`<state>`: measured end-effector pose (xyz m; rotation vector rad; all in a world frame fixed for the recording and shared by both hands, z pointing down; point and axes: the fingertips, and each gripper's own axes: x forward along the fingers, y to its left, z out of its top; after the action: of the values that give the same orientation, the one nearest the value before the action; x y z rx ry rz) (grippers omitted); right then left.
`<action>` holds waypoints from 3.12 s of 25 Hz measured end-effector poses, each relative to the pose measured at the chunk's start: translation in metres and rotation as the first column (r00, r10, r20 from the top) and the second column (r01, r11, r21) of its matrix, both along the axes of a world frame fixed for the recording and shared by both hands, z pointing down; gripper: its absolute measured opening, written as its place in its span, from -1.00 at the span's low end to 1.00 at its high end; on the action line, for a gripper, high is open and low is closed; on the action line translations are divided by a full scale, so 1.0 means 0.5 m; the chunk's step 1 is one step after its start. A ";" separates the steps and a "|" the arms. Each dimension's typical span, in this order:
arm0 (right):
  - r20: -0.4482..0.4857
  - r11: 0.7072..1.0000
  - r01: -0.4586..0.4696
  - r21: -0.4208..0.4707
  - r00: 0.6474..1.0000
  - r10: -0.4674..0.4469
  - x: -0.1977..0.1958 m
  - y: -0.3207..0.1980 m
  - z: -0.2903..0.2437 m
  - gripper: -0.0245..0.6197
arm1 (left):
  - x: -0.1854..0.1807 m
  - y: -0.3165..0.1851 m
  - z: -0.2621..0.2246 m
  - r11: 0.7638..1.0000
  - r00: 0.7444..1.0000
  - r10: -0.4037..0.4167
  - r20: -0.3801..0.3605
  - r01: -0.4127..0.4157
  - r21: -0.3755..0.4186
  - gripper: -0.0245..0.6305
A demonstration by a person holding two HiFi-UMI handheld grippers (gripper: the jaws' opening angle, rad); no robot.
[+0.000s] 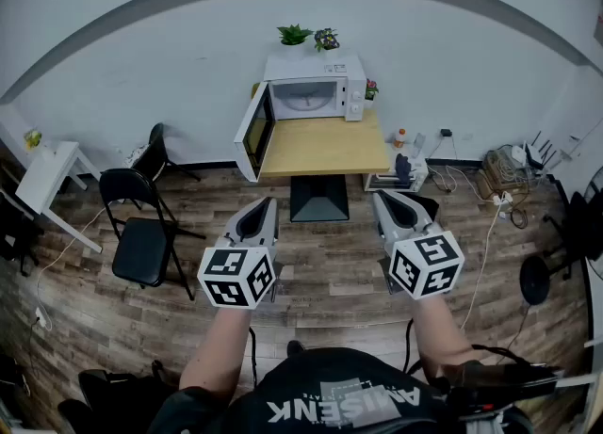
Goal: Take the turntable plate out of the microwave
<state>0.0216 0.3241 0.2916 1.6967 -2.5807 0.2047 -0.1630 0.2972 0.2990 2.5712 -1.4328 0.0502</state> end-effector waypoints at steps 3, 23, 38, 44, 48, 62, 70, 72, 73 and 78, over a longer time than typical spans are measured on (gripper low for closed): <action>-0.009 1.000 -0.012 -0.018 1.000 0.012 0.003 0.003 0.001 -0.91 | -0.003 0.003 0.000 1.000 1.000 -0.004 -0.007 0.004 -0.007 -0.92; 0.029 0.998 -0.064 -0.003 0.998 0.064 -0.068 -0.031 0.007 -0.91 | -0.068 -0.036 0.013 0.998 0.996 0.067 -0.067 -0.067 -0.004 -0.92; 0.059 1.000 -0.022 0.006 0.998 0.021 -0.074 -0.145 0.019 -0.91 | -0.084 -0.127 0.027 1.000 0.999 0.010 -0.047 -0.010 -0.006 -0.92; 0.055 0.998 0.056 0.011 0.997 -0.057 -0.060 -0.277 0.020 -0.91 | -0.067 -0.227 0.021 0.999 0.999 -0.040 -0.030 0.040 -0.003 -0.92; 0.046 0.996 0.089 0.018 0.995 -0.090 -0.021 -0.368 0.010 -0.91 | -0.033 -0.309 0.008 0.997 0.996 -0.080 -0.050 0.080 0.005 -0.92; 0.060 0.987 0.159 0.032 0.985 -0.161 0.130 -0.627 0.011 -0.91 | 0.112 -0.542 0.000 0.986 0.986 -0.167 -0.010 0.167 -0.009 -0.92; 0.074 0.980 0.200 -0.007 0.977 -0.199 0.206 -0.711 0.043 -0.91 | 0.192 -0.633 0.025 0.982 0.982 -0.178 -0.066 0.173 -0.072 -0.92; 0.064 0.980 0.199 -0.004 0.978 -0.198 0.225 -0.730 0.042 -0.91 | 0.216 -0.652 0.024 0.983 0.983 -0.175 -0.052 0.172 -0.062 -0.92; 0.059 0.979 0.202 -0.001 0.978 -0.201 0.232 -0.741 0.042 -0.91 | 0.225 -0.662 0.025 0.983 0.983 -0.177 -0.043 0.175 -0.059 -0.92; 0.064 0.977 0.214 0.001 0.975 -0.214 0.249 -0.785 0.049 -0.91 | 0.254 -0.707 0.046 0.981 0.984 -0.177 0.005 0.177 -0.079 -0.92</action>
<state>0.1459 -0.0682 0.3158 1.4174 -2.7800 0.2606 -0.0362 -0.0564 0.3221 2.3710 -1.6184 0.0761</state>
